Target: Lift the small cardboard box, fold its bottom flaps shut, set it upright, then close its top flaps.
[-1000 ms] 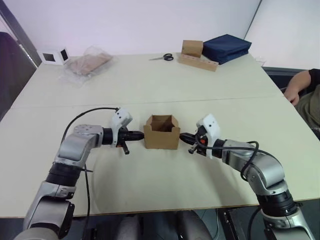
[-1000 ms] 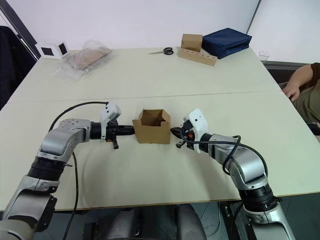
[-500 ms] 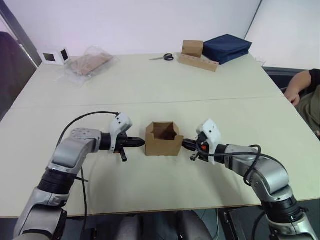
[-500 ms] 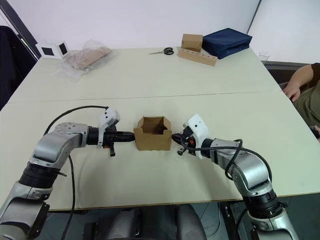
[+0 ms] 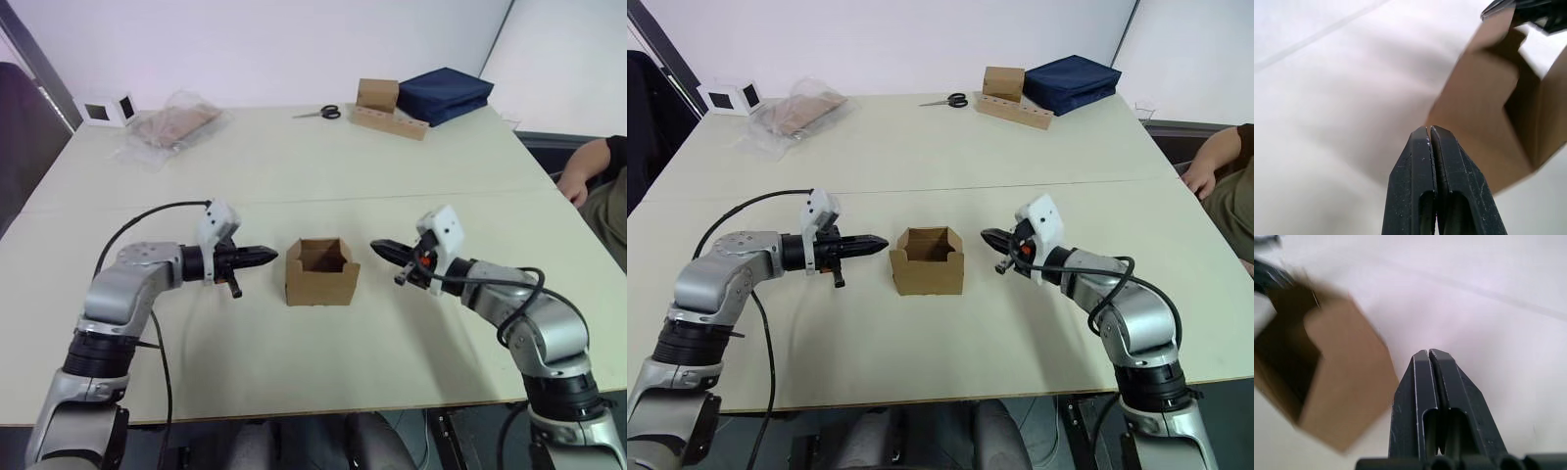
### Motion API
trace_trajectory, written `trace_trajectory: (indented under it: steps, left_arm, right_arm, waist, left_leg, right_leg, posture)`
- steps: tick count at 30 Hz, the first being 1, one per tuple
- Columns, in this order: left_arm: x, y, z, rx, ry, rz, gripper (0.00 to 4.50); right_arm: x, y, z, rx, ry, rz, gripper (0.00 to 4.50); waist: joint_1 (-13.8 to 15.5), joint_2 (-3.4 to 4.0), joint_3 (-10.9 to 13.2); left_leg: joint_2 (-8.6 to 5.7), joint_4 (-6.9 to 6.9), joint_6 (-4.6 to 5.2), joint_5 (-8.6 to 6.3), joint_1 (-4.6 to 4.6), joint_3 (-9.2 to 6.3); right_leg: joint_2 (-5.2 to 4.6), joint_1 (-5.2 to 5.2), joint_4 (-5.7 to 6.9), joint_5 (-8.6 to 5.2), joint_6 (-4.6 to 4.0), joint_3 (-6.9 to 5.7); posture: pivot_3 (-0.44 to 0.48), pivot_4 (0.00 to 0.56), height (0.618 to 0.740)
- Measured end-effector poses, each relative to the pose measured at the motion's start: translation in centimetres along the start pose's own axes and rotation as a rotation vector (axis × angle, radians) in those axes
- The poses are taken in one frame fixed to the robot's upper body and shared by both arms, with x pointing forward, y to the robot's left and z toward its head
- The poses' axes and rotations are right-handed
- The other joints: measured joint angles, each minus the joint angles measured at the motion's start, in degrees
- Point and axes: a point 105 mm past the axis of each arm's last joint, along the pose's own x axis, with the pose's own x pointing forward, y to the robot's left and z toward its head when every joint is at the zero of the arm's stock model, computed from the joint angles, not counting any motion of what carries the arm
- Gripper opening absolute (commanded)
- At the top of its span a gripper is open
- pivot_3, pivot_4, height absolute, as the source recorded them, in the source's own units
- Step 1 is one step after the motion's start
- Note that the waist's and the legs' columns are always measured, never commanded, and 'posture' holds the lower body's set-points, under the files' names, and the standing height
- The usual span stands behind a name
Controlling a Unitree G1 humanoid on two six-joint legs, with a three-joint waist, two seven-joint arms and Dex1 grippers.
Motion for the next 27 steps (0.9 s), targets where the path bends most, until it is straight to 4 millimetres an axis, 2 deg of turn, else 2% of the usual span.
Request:
trace_trajectory:
  steps: [6, 11, 17, 27]
  left_arm:
    - [0.3, -0.5, 0.3, -0.028, -0.025, -0.027, 0.06]
    - [1.4, -1.6, 0.4, -0.021, -0.034, -0.074, 0.06]
    - [2.5, -2.1, -0.8, 0.009, 0.017, -0.091, 0.06]
    - [2.7, -1.9, -1.0, 0.053, 0.021, -0.079, 0.06]
  right_arm:
    - [0.4, 1.3, 0.1, 0.033, -0.008, 0.093, 0.0]
    - [1.6, 2.8, -1.5, 0.07, 0.039, 0.185, 0.0]
    - [2.2, 3.2, -2.0, 0.048, 0.057, 0.211, 0.0]
    - [2.2, 3.0, -2.2, 0.018, 0.068, 0.209, 0.0]
  waist:
    - [0.0, 0.0, 0.0]
    - [0.0, 0.0, 0.0]
    - [-0.1, 0.0, 0.0]
    - [0.0, 0.0, -0.1]
  left_leg:
    - [0.0, 0.0, 0.0, 0.0, 0.0, 0.0]
    - [-0.01, 0.0, 0.0, 0.0, 0.0, 0.01]
    - [0.0, 0.0, 0.0, 0.0, 0.02, 0.0]
    - [0.0, 0.0, 0.0, 0.0, 0.14, 0.0]
  right_leg:
    - [0.0, 0.0, 0.01, 0.0, 0.0, 0.0]
    - [-0.01, 0.0, 0.01, 0.0, 0.0, 0.0]
    - [0.01, 0.0, 0.01, 0.0, 0.0, 0.0]
    - [0.01, 0.14, 0.01, 0.0, 0.0, 0.0]
  posture:
    - [0.0, 0.15, 0.74]
    - [0.0, 0.15, 0.74]
    - [0.0, 0.15, 0.74]
    - [0.0, 0.15, 0.74]
